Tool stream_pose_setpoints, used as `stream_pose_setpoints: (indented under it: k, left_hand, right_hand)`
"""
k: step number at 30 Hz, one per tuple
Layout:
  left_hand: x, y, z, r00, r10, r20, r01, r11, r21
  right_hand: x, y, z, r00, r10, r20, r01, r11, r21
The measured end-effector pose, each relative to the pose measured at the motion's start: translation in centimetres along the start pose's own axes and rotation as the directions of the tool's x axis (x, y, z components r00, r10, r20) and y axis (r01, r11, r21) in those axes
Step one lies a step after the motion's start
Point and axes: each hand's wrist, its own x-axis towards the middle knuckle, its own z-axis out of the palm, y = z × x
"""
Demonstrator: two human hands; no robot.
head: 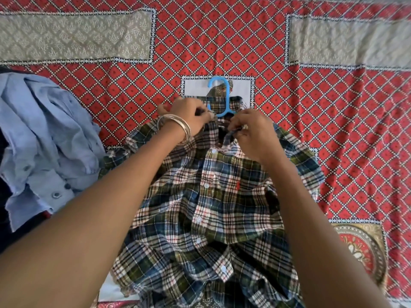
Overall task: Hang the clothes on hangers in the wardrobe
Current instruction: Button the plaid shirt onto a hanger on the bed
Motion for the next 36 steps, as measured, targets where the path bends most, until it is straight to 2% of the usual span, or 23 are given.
stream_pose_setpoints:
  k: [4,7,13,17,20,23,26,29,33,36]
  left_hand:
    - [0.2,0.7,-1.2,0.991,-0.004,0.131,0.032,0.976,-0.214]
    - [0.0,1.7,-1.3,0.975,0.006,0.222,0.043,0.976,-0.212]
    - [0.0,2.6,-1.2,0.978,-0.061,0.202,0.123,0.943,-0.308]
    - [0.0,3.2,-0.8,0.980,-0.091,0.175,0.135,0.957,-0.258]
    - [-0.1,2.9,-0.6,0.988,-0.036,0.149,0.064,0.980,-0.188]
    - [-0.1,2.7,-1.0,0.985,0.017,0.173,0.009,0.989,-0.145]
    - [-0.4,2.9,-1.4,0.970,0.117,0.212,-0.121,0.993,0.005]
    - [-1.0,2.1,-1.0,0.966,0.158,0.204,-0.180,0.980,0.090]
    - [-1.3,1.4,0.6,0.984,0.176,-0.014,-0.175,0.984,0.035]
    - [-1.3,1.7,1.0,0.997,0.073,-0.011,-0.074,0.997,-0.033]
  right_hand:
    - [-0.3,-1.1,1.2,0.993,-0.041,-0.113,0.040,0.999,-0.007]
    - [-0.1,-1.3,2.3,0.986,-0.067,-0.156,0.061,0.997,-0.037]
    - [-0.4,-1.4,2.4,0.957,-0.028,-0.289,0.030,1.000,0.001]
    - [0.2,-1.0,2.0,0.953,0.058,-0.299,-0.055,0.998,0.018]
    - [0.6,-0.9,1.8,0.969,0.040,-0.245,-0.041,0.999,0.002]
    - [0.7,-0.7,1.4,0.984,-0.011,-0.176,-0.012,0.991,-0.130]
    - [0.8,-0.4,0.5,0.993,-0.008,-0.116,-0.012,0.986,-0.167]
    - [1.3,-0.5,0.1,1.000,0.014,-0.028,-0.019,0.983,-0.181]
    - [1.9,-0.4,-0.3,0.996,0.009,0.088,0.016,0.961,-0.277]
    - [2.0,-0.1,-0.4,0.990,0.037,0.133,-0.001,0.965,-0.261]
